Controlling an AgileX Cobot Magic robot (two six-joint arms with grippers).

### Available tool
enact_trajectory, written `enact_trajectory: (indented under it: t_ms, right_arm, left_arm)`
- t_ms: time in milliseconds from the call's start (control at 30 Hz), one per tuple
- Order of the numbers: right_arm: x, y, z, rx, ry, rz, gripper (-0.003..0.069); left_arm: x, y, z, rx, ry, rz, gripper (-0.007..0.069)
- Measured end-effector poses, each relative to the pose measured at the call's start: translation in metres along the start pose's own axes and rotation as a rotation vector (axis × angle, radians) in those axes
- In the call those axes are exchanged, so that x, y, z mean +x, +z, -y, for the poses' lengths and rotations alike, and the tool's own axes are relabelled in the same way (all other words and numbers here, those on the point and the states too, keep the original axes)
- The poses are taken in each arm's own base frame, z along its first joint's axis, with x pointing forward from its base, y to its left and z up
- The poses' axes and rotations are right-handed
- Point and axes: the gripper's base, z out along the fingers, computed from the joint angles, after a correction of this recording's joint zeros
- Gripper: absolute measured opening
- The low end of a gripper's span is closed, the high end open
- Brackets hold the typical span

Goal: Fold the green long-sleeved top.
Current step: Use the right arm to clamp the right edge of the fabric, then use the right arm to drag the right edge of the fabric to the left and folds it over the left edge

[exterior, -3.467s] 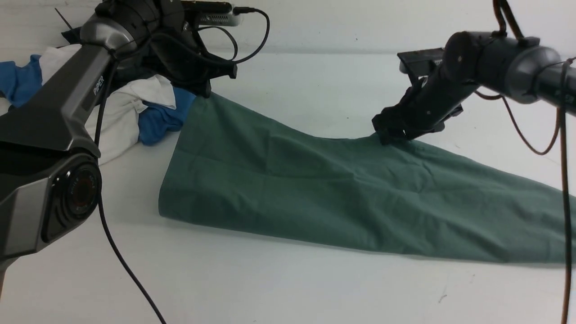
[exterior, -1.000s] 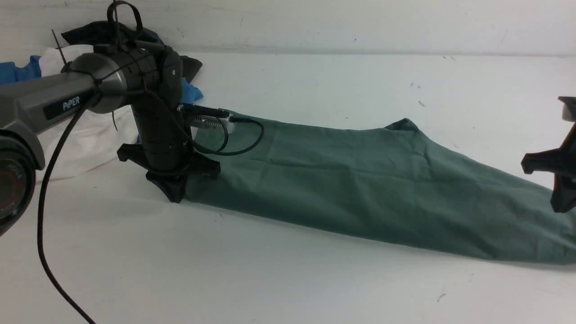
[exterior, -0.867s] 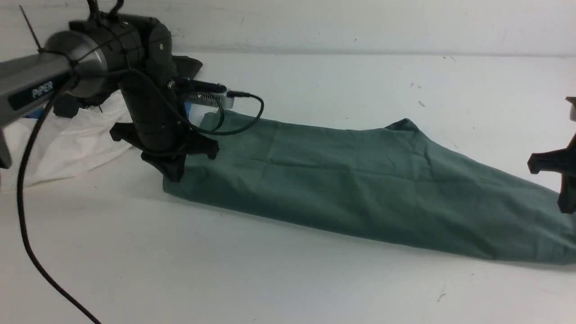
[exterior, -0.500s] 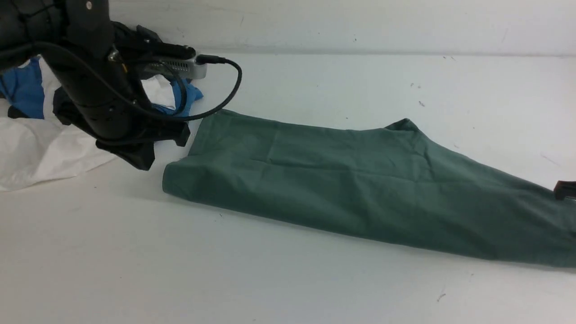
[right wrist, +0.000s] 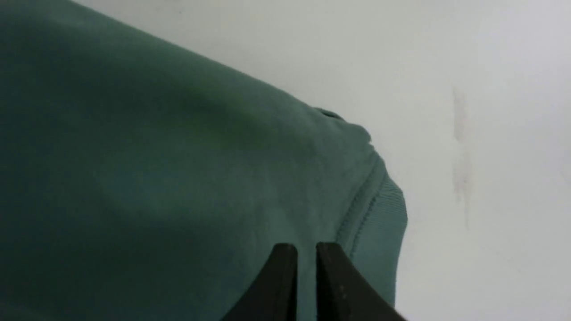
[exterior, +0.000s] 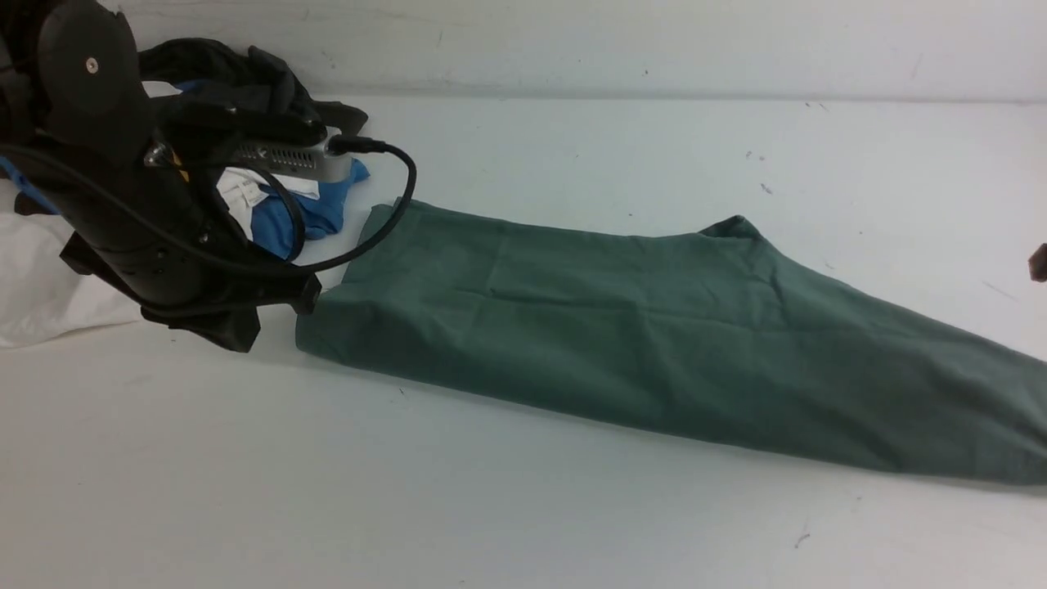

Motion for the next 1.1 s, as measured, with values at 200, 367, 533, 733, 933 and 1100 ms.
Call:
enact_trajectory:
  t_ms: [200, 367, 533, 733, 933, 1100]
  right_arm:
    - [-0.005, 0.03, 0.003, 0.009, 0.015, -0.041, 0.0433]
    - [-0.004, 0.059, 0.005, 0.013, 0.05, -0.125, 0.0633]
    - [-0.002, 0.08, 0.007, 0.015, 0.06, -0.204, 0.0657]
    - [0.0, 0.08, 0.005, 0.002, 0.053, -0.221, 0.0235]
    - [0.0, 0.072, 0.015, 0.07, 0.055, -0.214, 0.0081]
    - [0.0, 0.027, 0.041, 0.257, 0.099, -0.103, 0.0082]
  left_arm:
    - [-0.001, 0.0, 0.001, 0.009, -0.005, 0.016, -0.0004]
    - [-0.002, 0.0, 0.001, 0.009, -0.005, 0.02, -0.0004]
    - [-0.003, 0.0, 0.001, 0.009, -0.005, 0.032, -0.0004]
    - [-0.004, 0.0, 0.001, 0.011, -0.006, 0.043, -0.0004]
    - [-0.003, 0.0, 0.001, 0.008, -0.004, 0.035, -0.0004]
    - [-0.001, 0.0, 0.0, 0.005, -0.002, 0.011, -0.0004]
